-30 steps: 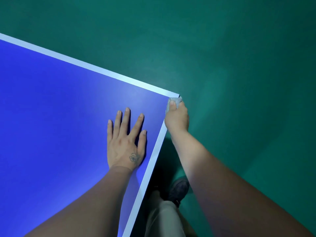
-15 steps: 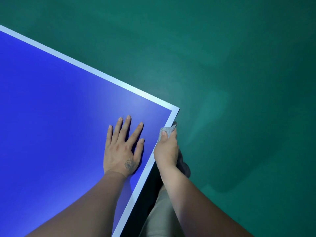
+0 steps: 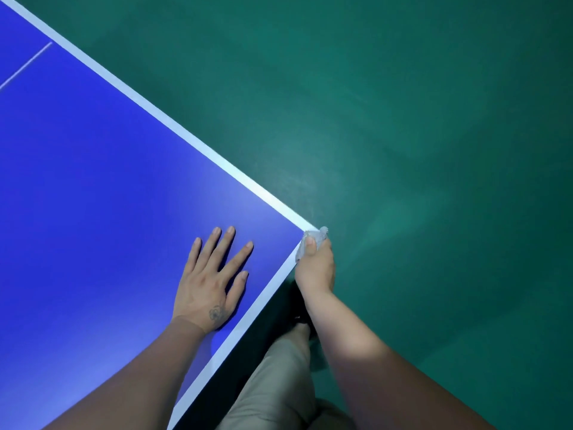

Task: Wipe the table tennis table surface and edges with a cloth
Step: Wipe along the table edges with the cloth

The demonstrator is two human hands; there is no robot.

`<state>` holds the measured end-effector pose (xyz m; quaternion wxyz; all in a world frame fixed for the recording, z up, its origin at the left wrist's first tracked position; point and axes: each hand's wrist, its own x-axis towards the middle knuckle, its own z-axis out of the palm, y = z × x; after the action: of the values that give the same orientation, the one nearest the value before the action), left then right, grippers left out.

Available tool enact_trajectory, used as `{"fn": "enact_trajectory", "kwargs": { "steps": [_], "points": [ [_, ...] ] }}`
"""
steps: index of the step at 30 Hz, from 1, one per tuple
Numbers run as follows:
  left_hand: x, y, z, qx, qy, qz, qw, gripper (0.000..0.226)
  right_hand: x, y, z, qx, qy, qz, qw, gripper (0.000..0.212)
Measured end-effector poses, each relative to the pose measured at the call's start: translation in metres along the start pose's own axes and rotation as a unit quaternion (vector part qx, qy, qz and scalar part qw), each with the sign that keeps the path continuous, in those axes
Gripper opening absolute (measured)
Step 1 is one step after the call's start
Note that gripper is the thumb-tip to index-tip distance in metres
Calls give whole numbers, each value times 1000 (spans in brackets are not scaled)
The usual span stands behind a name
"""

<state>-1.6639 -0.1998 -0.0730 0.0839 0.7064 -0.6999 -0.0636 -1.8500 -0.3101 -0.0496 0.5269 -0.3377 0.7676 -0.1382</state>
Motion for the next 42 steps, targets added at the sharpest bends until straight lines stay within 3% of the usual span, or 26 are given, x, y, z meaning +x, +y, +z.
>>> {"fn": "enact_trajectory", "kwargs": {
  "steps": [5, 11, 19, 31, 34, 37, 42],
  "points": [
    [4, 6, -2, -2, -2, -35, 999, 54, 14, 3, -46, -86, -41, -42, 995, 42],
    [42, 36, -9, -51, 35, -149, 987, 54, 33, -18, -86, -172, -88, -111, 975, 40],
    [115, 64, 0, -96, 75, -371, 921, 64, 52, -58, -88, -329, -226, -188, 898, 52],
    [181, 31, 23, 0, 69, -517, 853, 75, 73, -87, -79, -433, -346, -196, 809, 55],
    [185, 31, 27, 29, 60, -535, 842, 73, 79, -94, -74, -426, -371, -186, 804, 53],
    [185, 31, 27, 36, 62, -544, 836, 65, 90, -85, -54, -372, -384, -194, 822, 39],
    [188, 29, 30, 42, 74, -548, 832, 62, 98, -108, 1, -356, -365, -222, 831, 57]
  ]
}}
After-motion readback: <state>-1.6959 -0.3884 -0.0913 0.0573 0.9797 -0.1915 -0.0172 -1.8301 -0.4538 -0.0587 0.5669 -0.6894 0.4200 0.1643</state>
